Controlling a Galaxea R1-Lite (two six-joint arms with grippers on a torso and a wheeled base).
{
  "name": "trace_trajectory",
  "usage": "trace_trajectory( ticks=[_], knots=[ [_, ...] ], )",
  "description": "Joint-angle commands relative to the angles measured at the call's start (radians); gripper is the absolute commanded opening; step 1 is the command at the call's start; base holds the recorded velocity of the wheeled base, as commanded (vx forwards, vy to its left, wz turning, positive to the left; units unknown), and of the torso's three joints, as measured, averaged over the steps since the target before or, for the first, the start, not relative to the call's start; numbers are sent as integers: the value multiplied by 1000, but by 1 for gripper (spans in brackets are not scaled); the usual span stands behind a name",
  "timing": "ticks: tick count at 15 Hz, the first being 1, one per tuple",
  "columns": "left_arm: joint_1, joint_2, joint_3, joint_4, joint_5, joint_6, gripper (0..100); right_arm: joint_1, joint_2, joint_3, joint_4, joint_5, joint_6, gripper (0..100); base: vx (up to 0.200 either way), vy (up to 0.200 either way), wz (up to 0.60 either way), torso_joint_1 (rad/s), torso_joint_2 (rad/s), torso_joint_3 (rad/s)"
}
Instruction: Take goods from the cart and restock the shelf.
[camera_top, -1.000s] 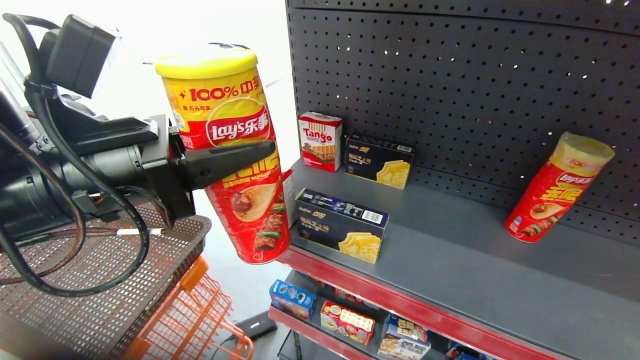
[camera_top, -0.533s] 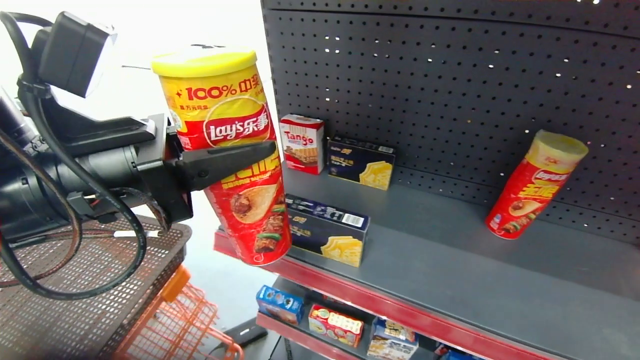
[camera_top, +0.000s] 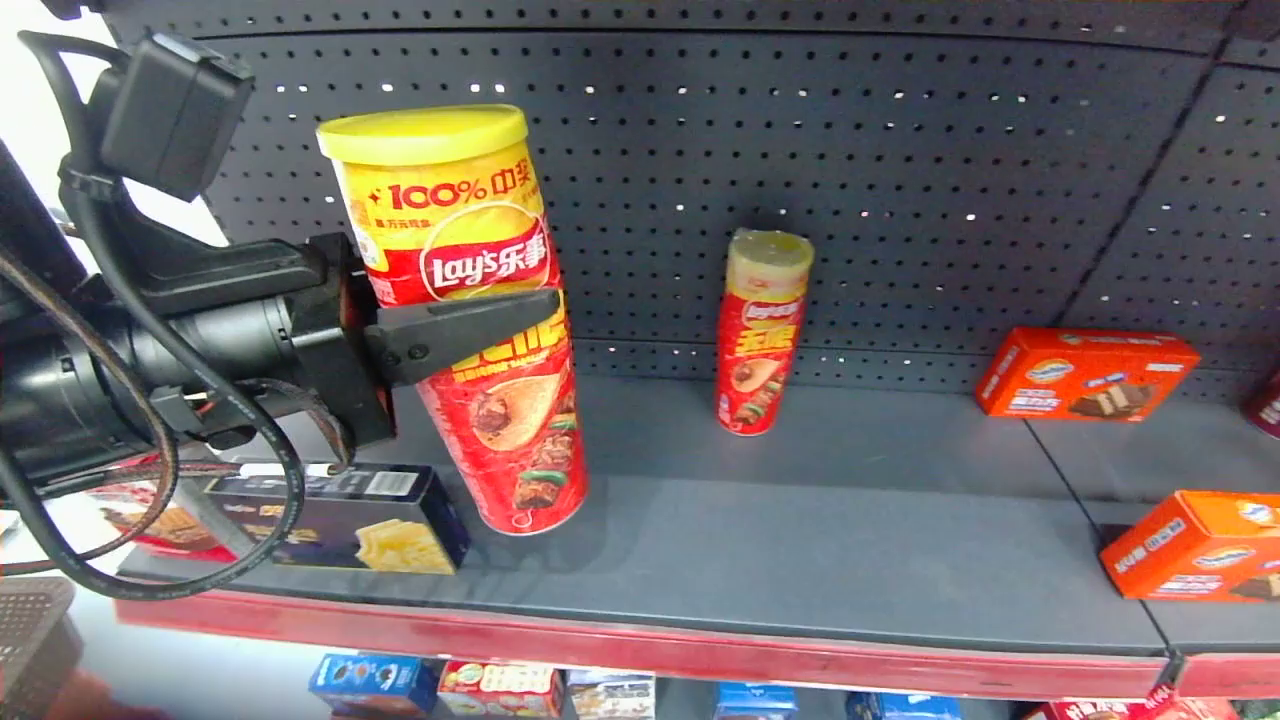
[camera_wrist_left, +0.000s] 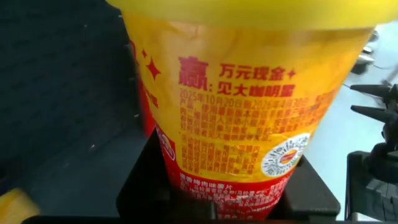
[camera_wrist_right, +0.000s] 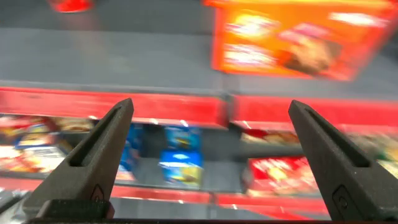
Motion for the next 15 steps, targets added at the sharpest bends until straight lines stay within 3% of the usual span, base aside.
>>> trace_trajectory(
  ticks=[1,15],
  knots=[
    [3,1,3,-1,0,0,0,0,1,0,0,0,-1,100,0,0,0,0,0,0],
    [9,-26,26,-1,-1,-3,0,0,1,0,0,0,-1,100,0,0,-86,1,0,0]
  ],
)
